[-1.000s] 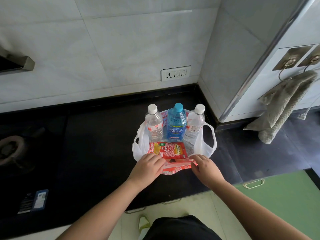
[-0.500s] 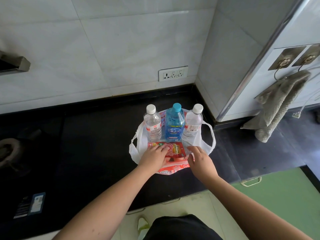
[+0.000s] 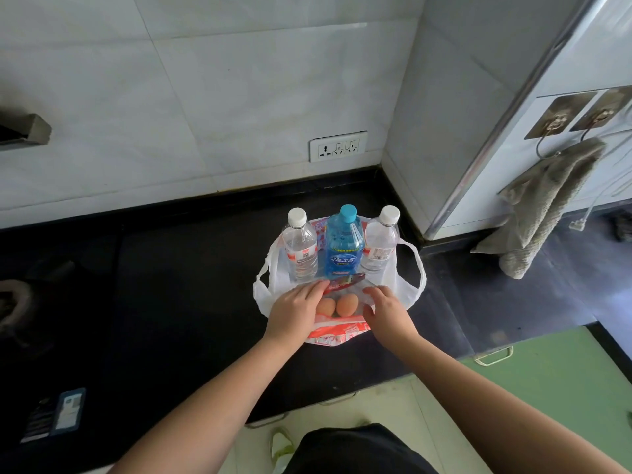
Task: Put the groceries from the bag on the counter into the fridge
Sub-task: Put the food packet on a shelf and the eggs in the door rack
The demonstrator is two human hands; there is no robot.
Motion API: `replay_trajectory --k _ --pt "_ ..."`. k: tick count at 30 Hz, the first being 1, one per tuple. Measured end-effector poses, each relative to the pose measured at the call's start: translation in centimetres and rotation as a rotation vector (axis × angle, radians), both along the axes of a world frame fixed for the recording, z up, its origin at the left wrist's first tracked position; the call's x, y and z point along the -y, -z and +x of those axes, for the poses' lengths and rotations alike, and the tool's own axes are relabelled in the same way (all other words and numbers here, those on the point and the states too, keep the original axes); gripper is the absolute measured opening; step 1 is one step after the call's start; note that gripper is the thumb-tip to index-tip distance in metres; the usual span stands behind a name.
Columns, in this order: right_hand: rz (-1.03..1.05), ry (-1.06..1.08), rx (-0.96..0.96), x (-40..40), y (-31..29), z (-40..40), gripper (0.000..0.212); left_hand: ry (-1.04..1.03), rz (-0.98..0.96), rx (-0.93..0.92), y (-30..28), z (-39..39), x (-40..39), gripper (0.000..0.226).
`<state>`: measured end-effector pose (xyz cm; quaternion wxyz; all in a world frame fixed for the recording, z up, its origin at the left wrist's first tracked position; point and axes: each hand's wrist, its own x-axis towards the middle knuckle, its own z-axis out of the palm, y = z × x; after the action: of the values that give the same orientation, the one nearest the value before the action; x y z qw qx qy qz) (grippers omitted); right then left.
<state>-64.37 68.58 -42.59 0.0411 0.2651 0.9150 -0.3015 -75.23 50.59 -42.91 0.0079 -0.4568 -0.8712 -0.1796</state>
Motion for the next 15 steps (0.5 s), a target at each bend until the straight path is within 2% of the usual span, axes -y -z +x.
replay_trajectory --k 4,6,8,10,15 --pt "0.065 -0.146 0.046 0.0 0.9 -1.5 0.041 0.002 0.198 -0.036 -2.1 0.8 1.4 0.049" --pt "0.116 -0.233 0.093 0.0 1.4 -2.2 0.044 -0.029 0.276 -0.005 -3.3 1.2 1.9 0.051" --pt "0.173 -0.311 0.149 0.0 1.8 -2.8 0.047 -0.099 0.348 0.045 -3.9 1.2 2.4 0.030" --pt "0.232 -0.368 0.196 0.0 2.3 -3.4 0.049 -0.195 0.401 0.153 -4.1 1.1 2.8 0.022" --pt "0.338 -0.443 0.279 0.5 2.8 -4.8 0.049 -0.408 0.514 0.496 -5.1 1.1 3.7 0.025"
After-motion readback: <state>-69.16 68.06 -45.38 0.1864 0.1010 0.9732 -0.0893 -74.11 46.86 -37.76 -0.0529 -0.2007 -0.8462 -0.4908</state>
